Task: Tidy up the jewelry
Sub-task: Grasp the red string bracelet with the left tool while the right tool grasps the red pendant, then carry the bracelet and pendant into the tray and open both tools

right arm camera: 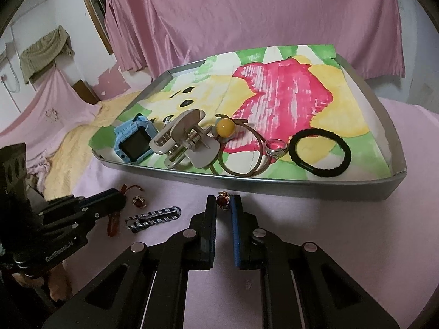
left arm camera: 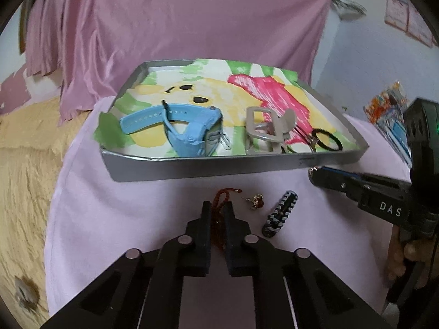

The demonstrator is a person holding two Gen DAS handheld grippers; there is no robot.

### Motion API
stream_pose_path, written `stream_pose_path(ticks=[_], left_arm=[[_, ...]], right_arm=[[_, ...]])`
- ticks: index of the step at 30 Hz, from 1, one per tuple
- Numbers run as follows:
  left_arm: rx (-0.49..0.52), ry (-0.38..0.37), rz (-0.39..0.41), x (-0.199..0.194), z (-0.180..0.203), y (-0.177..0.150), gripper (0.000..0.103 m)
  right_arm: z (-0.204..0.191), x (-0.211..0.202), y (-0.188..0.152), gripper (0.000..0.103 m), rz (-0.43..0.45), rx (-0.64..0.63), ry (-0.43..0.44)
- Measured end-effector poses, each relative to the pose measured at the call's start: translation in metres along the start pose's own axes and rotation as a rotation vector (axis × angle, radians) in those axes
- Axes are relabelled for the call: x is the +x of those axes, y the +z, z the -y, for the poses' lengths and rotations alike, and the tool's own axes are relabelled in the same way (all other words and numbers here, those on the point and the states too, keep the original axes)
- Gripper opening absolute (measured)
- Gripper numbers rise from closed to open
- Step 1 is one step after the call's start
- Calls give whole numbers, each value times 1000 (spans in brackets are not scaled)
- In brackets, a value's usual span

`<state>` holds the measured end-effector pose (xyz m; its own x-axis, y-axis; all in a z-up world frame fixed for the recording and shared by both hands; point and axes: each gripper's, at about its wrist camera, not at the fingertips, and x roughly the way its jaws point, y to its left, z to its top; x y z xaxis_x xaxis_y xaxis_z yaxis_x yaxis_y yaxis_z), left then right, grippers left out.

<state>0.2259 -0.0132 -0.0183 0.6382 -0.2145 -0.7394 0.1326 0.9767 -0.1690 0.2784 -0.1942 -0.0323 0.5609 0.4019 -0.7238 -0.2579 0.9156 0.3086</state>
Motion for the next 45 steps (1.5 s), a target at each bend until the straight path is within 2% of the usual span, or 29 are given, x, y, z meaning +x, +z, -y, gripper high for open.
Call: stream_pose_path(ticks=[8,16,24,29,34,45], left_arm=[[-30,-24,50,-12,0,-3,4],[-26,-68,168,-36,7,3,4],[-45,-80,283,-53,11,41,4],[-52,-99,330,-45,18,65,4],[-55,-110,308,-21,23,79,4],[-61,-111,226,20,25,82,4]], right_arm=[[-3,-9,-5,9,31,-9,30],[-4,-32,-11,9,130,-30,42],[6,-56,3,9,227,-41,20],[12,-62,20,9,276,-44,-2],[22,-55,29,9,270,-20,-16],[33,-15,36,9,167,1,-47]])
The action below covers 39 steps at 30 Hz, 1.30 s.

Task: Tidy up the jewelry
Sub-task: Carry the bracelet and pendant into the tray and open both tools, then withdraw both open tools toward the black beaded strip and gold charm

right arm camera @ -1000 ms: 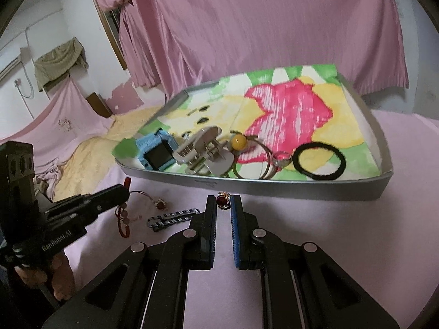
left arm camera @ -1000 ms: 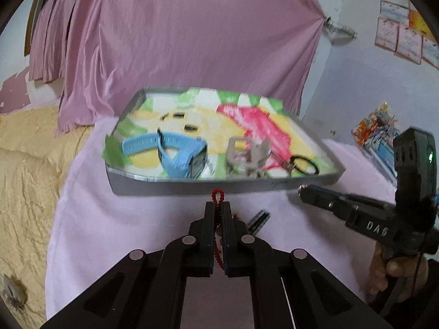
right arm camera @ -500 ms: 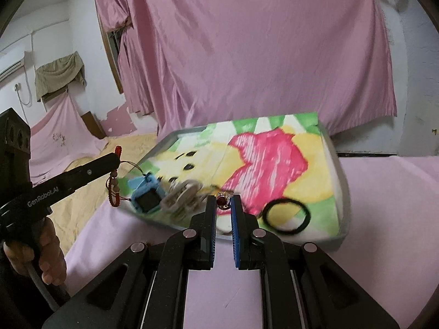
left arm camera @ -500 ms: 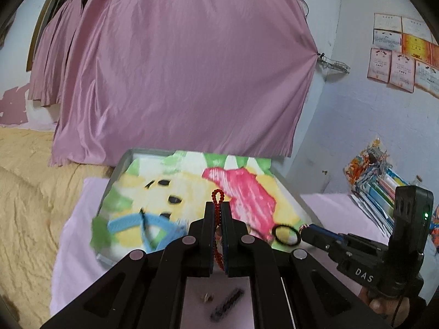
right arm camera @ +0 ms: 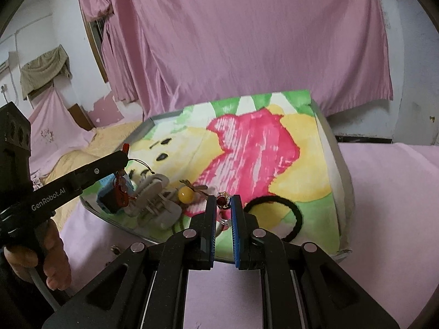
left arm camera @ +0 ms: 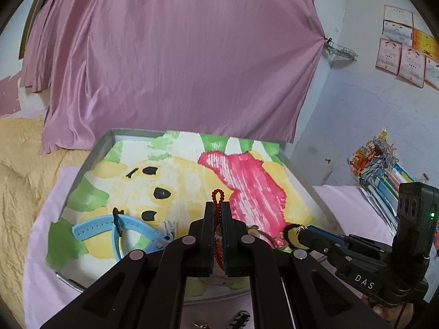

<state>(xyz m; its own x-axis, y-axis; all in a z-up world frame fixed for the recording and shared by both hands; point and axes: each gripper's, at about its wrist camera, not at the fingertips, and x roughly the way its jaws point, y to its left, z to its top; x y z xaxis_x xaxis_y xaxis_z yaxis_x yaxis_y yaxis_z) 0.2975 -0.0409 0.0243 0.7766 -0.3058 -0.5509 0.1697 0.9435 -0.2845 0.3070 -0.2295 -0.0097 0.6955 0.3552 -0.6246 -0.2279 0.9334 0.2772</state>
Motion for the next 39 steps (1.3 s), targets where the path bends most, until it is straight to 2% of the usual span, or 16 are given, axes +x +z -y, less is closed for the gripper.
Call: stream_pose_path(ticks=[6,9,16,18,20,23,25,27,28,29,30,32,33,34,35,39], left_arm=[[8,9,-54,14,-3,-5,5],[-8,-10,-60,15,-4,-6,5],[-14,4,-76,16,-5,-5,5],[-2,9,-65,13,-3,-5,7],[6,7,-53,10,-1,-4,10],[10,-3,-30,2,0,-4,23],[9,-8,-7,-4,1,-4,31],[12,-12,20,-12,1,-4,34],[14,-10,30,-17,2,-4,35],[19,-7,45,-23,3,-5,36],[24,-6,59,-28,3,-6,40],[28,0,89,-39,4,-8,64],[23,7,112,-46,3,-9,84],[14,13,146,-54,2,-11,89],[6,15,186,-65,0,-14,89],[5,27,219,-86,-5,-20,94]], right_arm=[[-4,14,0,10,-44,-13,-11],[-3,17,0,10,-57,-12,-13],[-2,17,0,12,-56,-9,-12],[-1,14,0,13,-46,-2,-16],[0,8,-1,20,-26,7,-23],[0,-5,-1,32,19,6,-38],[-1,-16,-2,32,55,5,-45],[-2,-27,-2,33,95,4,-56],[-3,-34,-3,40,122,5,-62],[-3,-40,-4,53,143,6,-64],[-4,-46,-5,57,165,8,-66],[-5,-59,-8,62,214,9,-59],[-7,-65,-10,64,233,7,-57],[-7,-70,-11,70,247,6,-56],[-9,-75,-14,77,261,6,-53],[-14,-95,-25,82,320,-1,-35]])
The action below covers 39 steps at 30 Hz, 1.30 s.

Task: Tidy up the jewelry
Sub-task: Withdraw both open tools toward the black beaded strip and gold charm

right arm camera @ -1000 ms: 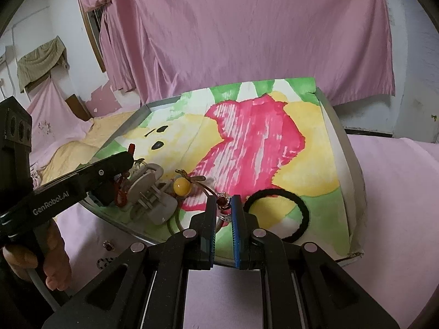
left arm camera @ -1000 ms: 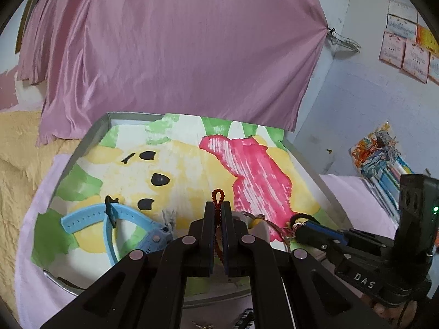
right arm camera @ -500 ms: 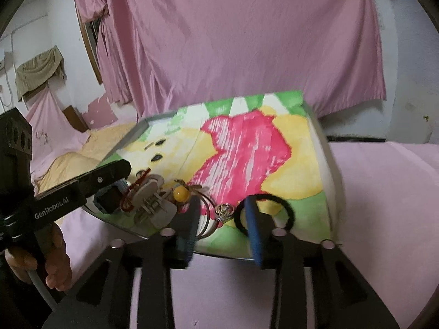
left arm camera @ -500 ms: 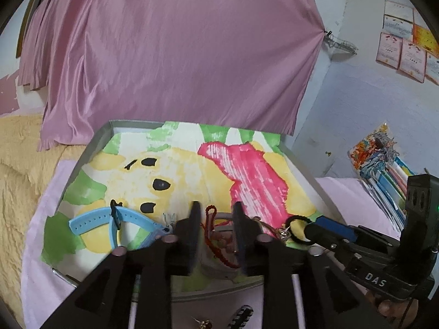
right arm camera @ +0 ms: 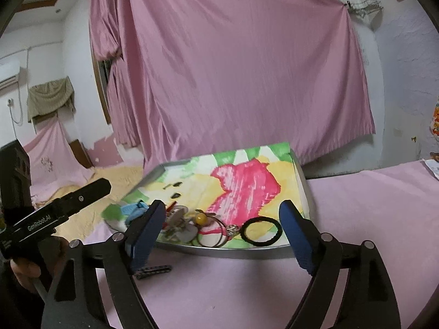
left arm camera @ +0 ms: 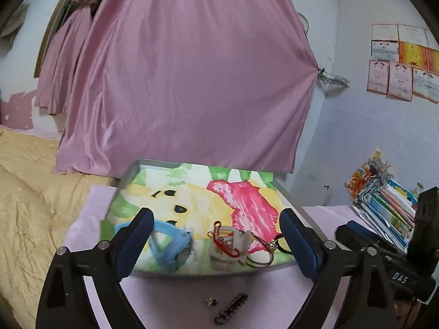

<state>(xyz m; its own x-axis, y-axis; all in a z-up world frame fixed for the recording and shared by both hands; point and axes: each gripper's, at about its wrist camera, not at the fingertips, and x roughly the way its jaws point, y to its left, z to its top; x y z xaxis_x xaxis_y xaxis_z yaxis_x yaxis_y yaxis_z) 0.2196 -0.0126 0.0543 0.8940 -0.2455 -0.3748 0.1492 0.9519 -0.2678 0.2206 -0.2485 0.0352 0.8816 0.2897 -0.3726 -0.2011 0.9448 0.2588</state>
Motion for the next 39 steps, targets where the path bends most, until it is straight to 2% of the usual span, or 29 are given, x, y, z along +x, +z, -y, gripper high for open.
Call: stream_pose_path(ticks=[3,9,15,22,30,39], left_arm=[[14,26,39,-18,-4,-5,99],[71,74,81,-47,-6,-17,102],[154,98,58,-67,-10,-32,102],[176,122,3,-74,-21,-51,102],[181,153,-104,-63,-34,-60,102],[127,180,-210,-42,-52,-58,102]], right_arm=[[-6,-16,-5,93,47,-17,4],[-22,-39,-17,95,116,-64,1],[-40,-56,-30,97,140,-122,26],[-51,-54,-42,97,79,-154,23],[-54,-34,-50,97,-59,-161,14],[-56,3,-51,97,-218,-159,-16]])
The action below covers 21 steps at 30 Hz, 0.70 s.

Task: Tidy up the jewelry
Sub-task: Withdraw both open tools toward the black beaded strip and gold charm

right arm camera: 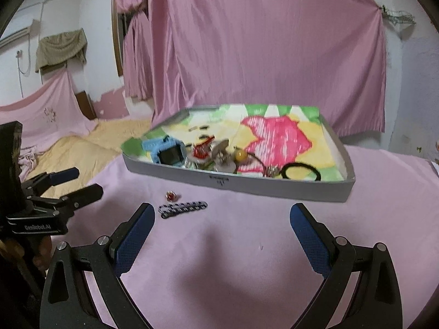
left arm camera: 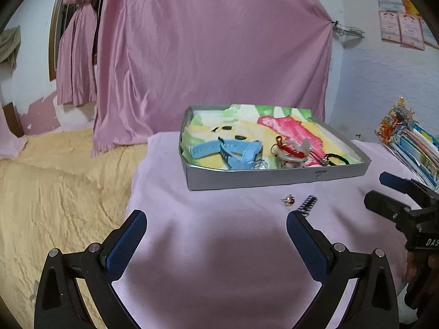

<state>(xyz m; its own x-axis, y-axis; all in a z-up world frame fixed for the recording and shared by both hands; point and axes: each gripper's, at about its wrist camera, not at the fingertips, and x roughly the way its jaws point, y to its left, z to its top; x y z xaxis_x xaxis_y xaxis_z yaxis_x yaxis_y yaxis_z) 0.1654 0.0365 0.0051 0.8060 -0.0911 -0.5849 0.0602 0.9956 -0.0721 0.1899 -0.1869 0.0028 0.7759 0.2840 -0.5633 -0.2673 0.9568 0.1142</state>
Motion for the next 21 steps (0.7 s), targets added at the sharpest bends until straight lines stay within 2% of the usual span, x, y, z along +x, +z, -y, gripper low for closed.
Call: stream_pose_path(ticks=[7,21], left_arm=[[-51,19,-64,16,-12,5,102],[-104,20,-105,35,-32,12,102]], right_arm=[[-3,37,9,97,-147,22,27],[-38,83,20,97,-298,-98,21]])
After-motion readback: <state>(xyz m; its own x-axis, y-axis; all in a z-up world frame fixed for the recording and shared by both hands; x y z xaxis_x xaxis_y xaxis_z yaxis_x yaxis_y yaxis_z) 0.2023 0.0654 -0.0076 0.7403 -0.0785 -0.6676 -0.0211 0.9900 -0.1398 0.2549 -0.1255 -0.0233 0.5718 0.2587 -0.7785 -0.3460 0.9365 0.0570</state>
